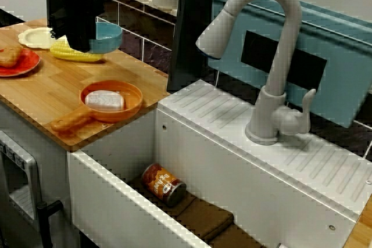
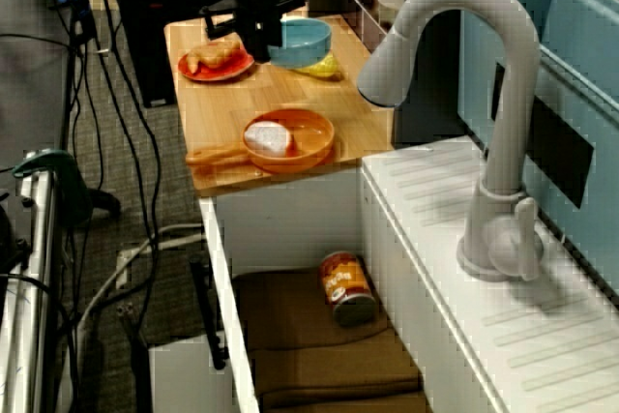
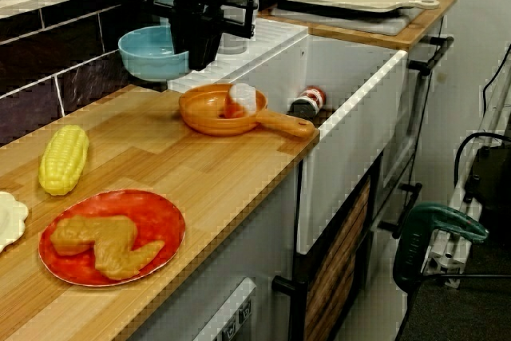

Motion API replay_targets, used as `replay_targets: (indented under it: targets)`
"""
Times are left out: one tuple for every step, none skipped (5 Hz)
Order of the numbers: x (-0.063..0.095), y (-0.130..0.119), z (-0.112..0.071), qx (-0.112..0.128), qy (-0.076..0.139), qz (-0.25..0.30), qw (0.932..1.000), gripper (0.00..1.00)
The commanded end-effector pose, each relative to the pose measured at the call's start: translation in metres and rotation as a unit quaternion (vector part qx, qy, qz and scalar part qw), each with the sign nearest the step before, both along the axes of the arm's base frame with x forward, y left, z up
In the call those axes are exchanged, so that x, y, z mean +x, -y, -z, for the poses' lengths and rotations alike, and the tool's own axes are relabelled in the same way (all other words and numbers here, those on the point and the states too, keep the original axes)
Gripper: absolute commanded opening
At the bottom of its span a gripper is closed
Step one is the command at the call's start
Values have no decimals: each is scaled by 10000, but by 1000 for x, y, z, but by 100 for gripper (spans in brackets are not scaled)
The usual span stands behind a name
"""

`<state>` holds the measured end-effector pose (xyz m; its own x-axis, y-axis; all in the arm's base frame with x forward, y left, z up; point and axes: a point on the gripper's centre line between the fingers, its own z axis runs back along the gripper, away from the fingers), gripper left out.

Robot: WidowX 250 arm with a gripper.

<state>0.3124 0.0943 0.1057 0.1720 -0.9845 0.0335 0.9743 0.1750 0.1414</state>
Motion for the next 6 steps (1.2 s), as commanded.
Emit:
replay_targets:
  targets:
    - [-17, 11, -28, -142, 267, 789, 9964, 0]
    - [-30, 24, -29, -218, 325, 1264, 9912, 0]
    - [-38, 40, -23, -217, 308, 1616, 9861, 0]
    - [-44, 52, -19, -266, 265, 1879, 9815, 0]
    - [-47, 65, -18, -306, 356, 1964, 9794, 0]
    - [-46, 82, -19, -322, 397, 2016, 9781, 0]
